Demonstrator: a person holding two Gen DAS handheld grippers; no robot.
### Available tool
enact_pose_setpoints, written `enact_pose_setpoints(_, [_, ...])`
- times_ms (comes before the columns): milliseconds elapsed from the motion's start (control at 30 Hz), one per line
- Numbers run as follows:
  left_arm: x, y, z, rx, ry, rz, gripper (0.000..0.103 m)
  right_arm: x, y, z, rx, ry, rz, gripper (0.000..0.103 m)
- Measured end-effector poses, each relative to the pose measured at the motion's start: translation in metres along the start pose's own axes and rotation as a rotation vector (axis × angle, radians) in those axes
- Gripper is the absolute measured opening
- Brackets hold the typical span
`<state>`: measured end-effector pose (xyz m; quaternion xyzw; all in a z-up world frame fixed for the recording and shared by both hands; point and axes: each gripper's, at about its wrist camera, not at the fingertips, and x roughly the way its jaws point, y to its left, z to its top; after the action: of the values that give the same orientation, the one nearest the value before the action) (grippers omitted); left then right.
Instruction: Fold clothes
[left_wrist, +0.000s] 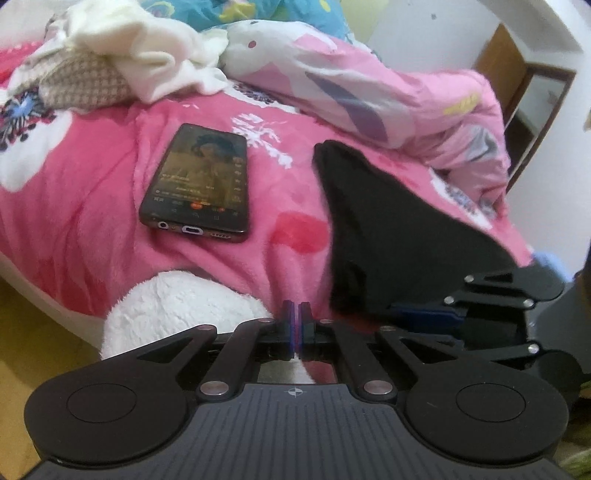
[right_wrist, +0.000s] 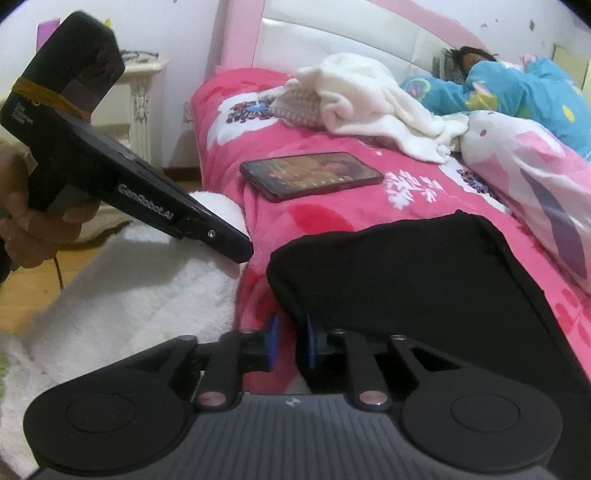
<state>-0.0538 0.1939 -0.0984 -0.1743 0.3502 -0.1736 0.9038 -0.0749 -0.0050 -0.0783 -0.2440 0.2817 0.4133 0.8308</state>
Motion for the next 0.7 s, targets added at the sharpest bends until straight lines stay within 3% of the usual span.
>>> enact_pose_setpoints(33, [-0.002,0.001,0.0,-0.02,0.003,-0.027,0.006,-0.004,-0.003,0.0,0.023,-0.006,0.015,0.018])
enact_pose_setpoints(133, [0.0,0.0,-0.001,-0.1,0.023,-0.115,0.035,-0.019,-0.017,-0.001,0.13,-0.033,0.047,0.019])
enact_pose_setpoints(233, [0.011,-0.003,-0.003,-0.169,0.048,-0.167,0.042,-0.034,-0.039,-0.007,0.269,-0.066,0.051,0.019])
enact_pose_setpoints(367, [0.033,-0.009,-0.005,-0.239,0.077,-0.172,0.044,-0.049,-0.066,-0.018,0.447,-0.1,0.052,0.019])
enact_pose_setpoints(500, [0.041,-0.01,-0.001,-0.316,0.045,-0.175,0.044,-0.061,-0.084,-0.023,0.543,-0.127,0.043,0.02])
enact_pose_setpoints(600, [0.044,-0.007,0.001,-0.38,0.029,-0.171,0.043,-0.065,-0.098,-0.017,0.588,-0.155,0.054,0.038])
enact_pose_setpoints(700, [0.045,-0.008,0.002,-0.402,0.022,-0.147,0.038,-0.051,-0.115,-0.002,0.624,-0.132,0.055,0.044])
